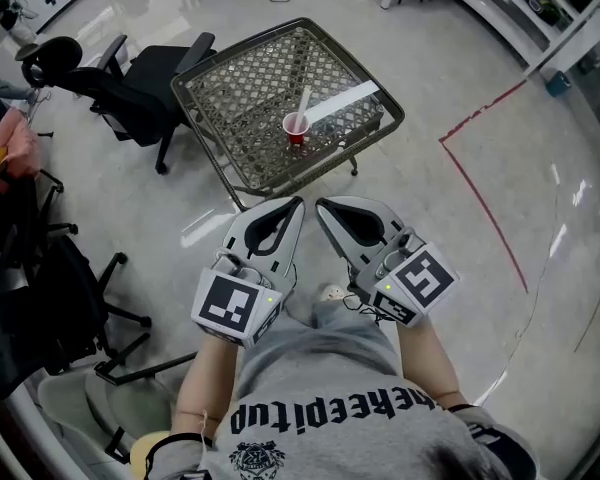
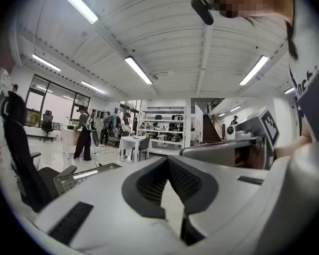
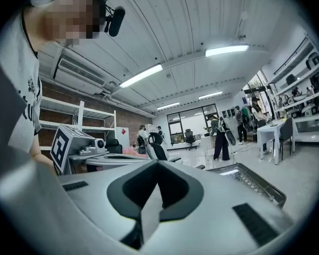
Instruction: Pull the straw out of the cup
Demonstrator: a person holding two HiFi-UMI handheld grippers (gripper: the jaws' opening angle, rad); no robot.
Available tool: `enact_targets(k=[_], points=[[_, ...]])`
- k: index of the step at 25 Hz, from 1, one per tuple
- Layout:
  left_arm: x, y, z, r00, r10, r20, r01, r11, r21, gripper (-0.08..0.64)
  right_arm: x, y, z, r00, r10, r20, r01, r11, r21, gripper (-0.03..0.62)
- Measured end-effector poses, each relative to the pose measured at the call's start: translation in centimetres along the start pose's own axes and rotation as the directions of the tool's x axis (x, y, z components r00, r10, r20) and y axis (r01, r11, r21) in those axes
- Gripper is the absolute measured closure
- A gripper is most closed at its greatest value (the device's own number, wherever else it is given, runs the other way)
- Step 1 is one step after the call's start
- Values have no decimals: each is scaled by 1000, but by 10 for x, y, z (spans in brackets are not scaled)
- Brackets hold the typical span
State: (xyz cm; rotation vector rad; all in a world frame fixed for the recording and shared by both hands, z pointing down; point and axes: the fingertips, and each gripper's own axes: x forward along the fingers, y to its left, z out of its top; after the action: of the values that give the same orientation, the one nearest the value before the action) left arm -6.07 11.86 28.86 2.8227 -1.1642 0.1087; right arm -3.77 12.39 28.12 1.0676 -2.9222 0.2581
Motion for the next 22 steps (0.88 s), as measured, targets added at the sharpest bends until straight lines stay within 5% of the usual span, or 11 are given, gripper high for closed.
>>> enact_targets(k=[22], points=[[48, -55, -3, 991, 134, 8, -135, 991, 20, 540, -60, -50, -1, 995, 96, 18, -96, 995, 23, 581]])
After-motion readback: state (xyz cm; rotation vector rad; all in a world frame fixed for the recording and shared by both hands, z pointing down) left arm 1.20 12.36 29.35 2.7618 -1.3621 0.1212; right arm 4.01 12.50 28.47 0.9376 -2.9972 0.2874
